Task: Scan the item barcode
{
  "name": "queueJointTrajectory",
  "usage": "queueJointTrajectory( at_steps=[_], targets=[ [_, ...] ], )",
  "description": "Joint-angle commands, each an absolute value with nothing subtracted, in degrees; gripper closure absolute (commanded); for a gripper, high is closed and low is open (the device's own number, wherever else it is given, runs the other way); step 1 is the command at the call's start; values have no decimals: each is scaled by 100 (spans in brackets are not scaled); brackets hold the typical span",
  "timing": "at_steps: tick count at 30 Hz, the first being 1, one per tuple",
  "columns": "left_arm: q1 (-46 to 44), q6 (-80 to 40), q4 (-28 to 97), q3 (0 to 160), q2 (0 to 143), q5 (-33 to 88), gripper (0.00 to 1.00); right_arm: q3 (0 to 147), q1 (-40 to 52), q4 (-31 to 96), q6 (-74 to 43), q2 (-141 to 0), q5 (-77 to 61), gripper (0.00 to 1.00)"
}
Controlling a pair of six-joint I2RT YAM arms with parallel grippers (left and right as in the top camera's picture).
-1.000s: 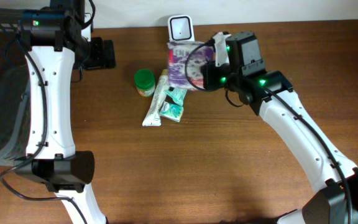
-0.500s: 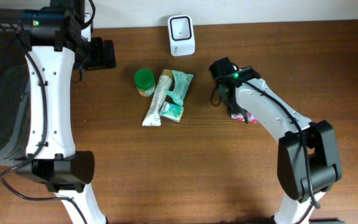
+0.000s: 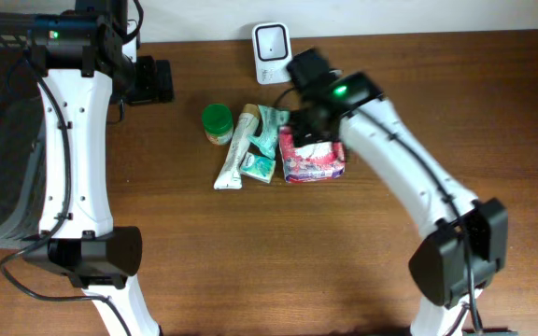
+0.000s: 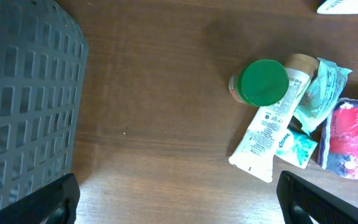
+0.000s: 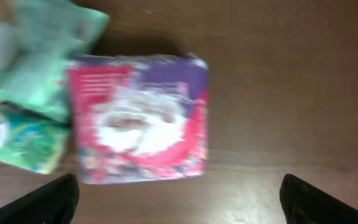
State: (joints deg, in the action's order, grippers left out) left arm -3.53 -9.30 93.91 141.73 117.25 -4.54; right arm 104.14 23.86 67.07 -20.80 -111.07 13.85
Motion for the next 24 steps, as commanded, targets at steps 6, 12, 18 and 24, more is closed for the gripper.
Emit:
queueJointTrajectory(
  at_steps=[6,12,18,24],
  targets=[
    [-357,-980,9397,14151,11745,-478,1,9421,-108,6329,23,-11109,-2808,2],
    [-357,-980,9397,14149,11743,-478,1,7524,-250,3911,-666,-11109,-4136,8],
    [-357,-980,9397,14151,11745,-478,1,6663,351,2696,-1911,-11109,-3516,14],
    [-357,-980,9397,14149,11745,-478,1,6659,906,2436,-2045,-11286,-3367,17]
  ],
)
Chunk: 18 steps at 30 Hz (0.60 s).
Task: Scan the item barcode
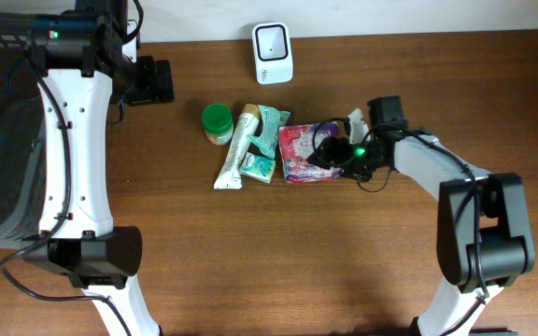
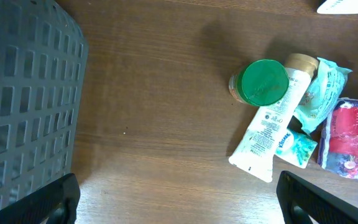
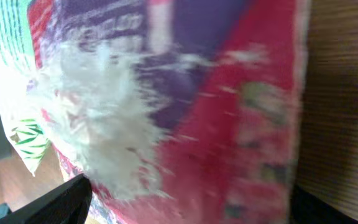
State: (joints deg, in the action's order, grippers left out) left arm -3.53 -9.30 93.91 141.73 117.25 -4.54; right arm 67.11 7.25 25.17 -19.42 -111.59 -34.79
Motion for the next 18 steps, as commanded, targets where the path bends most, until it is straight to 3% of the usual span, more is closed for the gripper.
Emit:
queueJointTrajectory(
  at_steps=[1,2,3,4,6,12,18],
  targets=[
    [-357,-978,9397,14151,11745,-478,1,6659,939,2412,-2043,-11362,-3350,23],
    [-357,-980,9397,14149,11743,-480,1,6659,952,2408,-2043,-11456,-3288,33],
    [-357,-980,9395,14151,11745,-478,1,6659,943,2416,-2043,-11476,-3197,61],
    [-357,-980,9395,14149,11745,-478,1,6667,923,2414,-2045,-11461,-3186,77],
    [-357,-980,9397,14151,11743,-478,1,6910,816,2543,-2047,-11330,-3334,96],
    [-357,-980,9397,14151,11745,-478,1,8910,683,3343,-2047,-10844,-3557,96],
    [-357,-980,9397,14149,11745,-478,1,9212,904,1520,-2700,-11019,-3531,96]
  ],
)
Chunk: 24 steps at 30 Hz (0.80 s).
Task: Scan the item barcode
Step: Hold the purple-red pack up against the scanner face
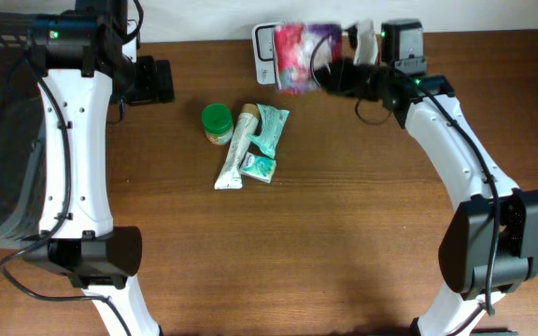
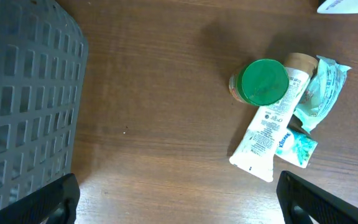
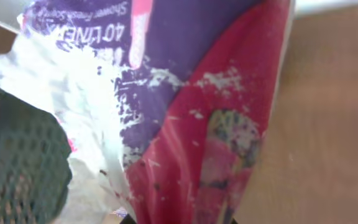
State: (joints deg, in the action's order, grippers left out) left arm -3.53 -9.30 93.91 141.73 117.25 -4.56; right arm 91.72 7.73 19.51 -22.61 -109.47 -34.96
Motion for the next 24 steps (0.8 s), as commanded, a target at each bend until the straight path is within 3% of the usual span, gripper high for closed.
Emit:
queueJointTrajectory(
  at_steps=[1,11,17,21,24],
  targets=[
    [-357,-980,9397,14149,11743,-478,1,9212,963,1129,-2834,-11133,-3531,96],
    [-357,-980,9397,14151,11745,-478,1,9212,1619,-1636,-3806,-12446,-2443,95],
    [-357,-980,9397,14149,11745,-478,1,9212,1988,-1693,-4021,-12713,-1723,94],
    [-357,-980,9395,14149,11745,-478,1,9212,1986,-1288,-5315,-12713,-1616,96],
    [-357,-980,9397,14151,11745,-478,1,9212,1986,-915,-5529,-12713,-1579,96]
  ],
)
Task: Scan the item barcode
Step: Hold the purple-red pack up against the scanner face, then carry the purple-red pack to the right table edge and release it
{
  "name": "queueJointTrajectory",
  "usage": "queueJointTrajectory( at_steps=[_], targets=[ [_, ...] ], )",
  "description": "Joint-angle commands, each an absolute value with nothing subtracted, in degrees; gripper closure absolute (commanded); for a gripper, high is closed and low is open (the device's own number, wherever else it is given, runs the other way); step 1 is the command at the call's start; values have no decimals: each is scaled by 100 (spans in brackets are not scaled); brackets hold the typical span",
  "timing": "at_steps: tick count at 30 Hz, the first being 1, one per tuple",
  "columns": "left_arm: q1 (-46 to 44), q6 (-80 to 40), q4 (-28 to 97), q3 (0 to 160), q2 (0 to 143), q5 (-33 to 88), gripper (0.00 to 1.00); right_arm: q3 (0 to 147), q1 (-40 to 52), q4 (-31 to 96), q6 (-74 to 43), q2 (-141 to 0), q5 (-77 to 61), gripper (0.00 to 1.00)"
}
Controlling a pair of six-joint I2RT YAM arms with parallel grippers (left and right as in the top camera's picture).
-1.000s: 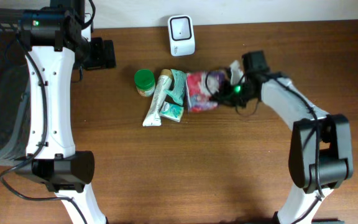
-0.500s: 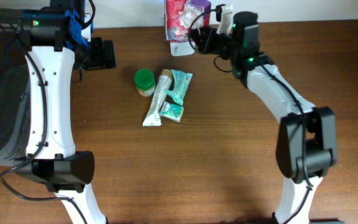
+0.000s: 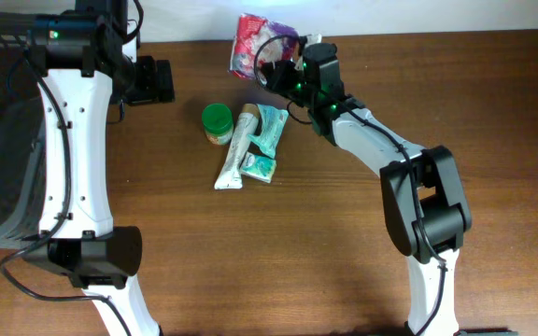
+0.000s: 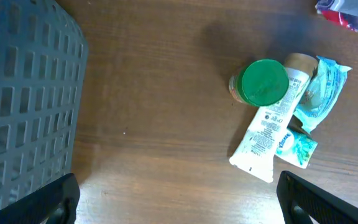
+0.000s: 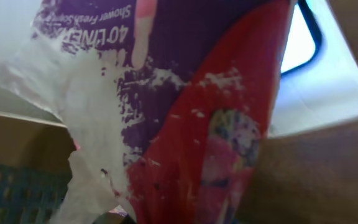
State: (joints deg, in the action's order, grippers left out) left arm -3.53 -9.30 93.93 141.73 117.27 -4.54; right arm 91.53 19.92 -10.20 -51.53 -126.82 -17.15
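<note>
The red and purple packet hangs at the table's back edge with my right gripper shut on it. In the overhead view it covers the white scanner. The right wrist view is filled by the packet, and the scanner shows right behind it with its dark-framed window. A corner of the packet shows in the left wrist view. My left gripper is open at the back left, with bare table between its fingertips.
A green-lidded jar, a white tube and two teal packets lie together below the scanner. A grey basket stands at the left edge. A small orange item lies at the far right.
The right gripper has moved left with the packet, from just right of the scanner to right over it. The left arm has not moved.
The right gripper was open above the packet lying beside the teal packets. Then it was low at the packet's right side on the table. Then it held the packet up beside the scanner, and now holds it in front of the scanner.
</note>
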Motion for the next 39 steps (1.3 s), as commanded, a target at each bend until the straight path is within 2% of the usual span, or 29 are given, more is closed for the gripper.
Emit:
queueJointTrajectory(
  at_steps=[1,15,25,29,31,39],
  targets=[
    [-357,-980,9397,14149,11745,-478,1,9212,1986,-880,-5612,-12713,-1577,96],
    [-357,-980,9397,14151,11745,-478,1,9212,1975,-864,-5570,-12713,-1559,94],
    [-357,-980,9397,14151,11745,-478,1,9223,1737,-722,-4825,-12626,-1636,96],
    [-357,-980,9397,14151,11745,-478,1,9223,952,-709,-4823,-12084,-2574,96],
    [-357,-980,9397,14149,11745,-478,1,9223,419,-305,-4823,-11730,-2681,96],
    [-357,-980,9397,14151,11745,-478,1,9220,-2915,3131,-4842,-11358,-2469,96]
  ],
)
